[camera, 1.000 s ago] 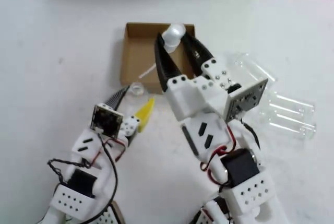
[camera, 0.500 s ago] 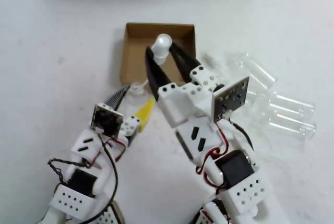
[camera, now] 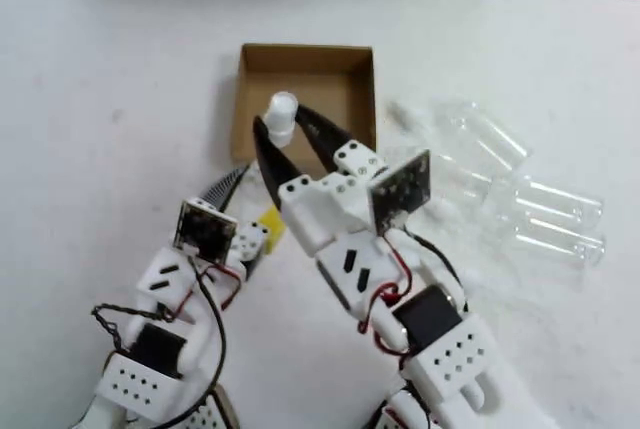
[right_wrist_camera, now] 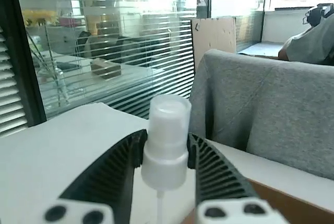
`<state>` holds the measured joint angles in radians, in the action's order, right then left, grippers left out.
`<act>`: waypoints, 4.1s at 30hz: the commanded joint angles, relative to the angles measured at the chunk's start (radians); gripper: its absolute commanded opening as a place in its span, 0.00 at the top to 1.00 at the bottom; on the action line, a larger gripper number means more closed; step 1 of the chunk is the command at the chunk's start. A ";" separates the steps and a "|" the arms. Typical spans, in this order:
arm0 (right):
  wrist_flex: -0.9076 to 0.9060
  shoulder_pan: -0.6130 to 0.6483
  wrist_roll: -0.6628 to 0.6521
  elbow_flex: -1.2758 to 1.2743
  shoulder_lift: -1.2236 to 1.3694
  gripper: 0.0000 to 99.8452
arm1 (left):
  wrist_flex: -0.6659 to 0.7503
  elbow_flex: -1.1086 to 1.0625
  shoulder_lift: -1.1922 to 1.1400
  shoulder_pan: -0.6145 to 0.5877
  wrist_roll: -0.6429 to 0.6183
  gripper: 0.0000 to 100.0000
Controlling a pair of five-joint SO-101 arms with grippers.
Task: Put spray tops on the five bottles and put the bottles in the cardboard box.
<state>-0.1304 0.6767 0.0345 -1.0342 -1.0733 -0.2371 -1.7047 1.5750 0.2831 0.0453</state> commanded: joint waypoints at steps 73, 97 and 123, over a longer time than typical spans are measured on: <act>-0.318 0.001 0.150 0.087 -0.012 0.55 | 0.009 0.009 0.022 0.008 0.009 0.93; -0.418 -0.246 0.117 -0.144 -0.050 0.56 | 0.127 0.358 -0.024 -0.120 0.006 0.93; -0.415 -0.441 0.115 -0.359 -0.051 0.56 | 0.577 0.916 -1.055 -0.124 0.000 0.93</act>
<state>-0.5478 0.2409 0.1634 -1.3978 -1.1055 0.2417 -0.8577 0.5915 0.1680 0.0453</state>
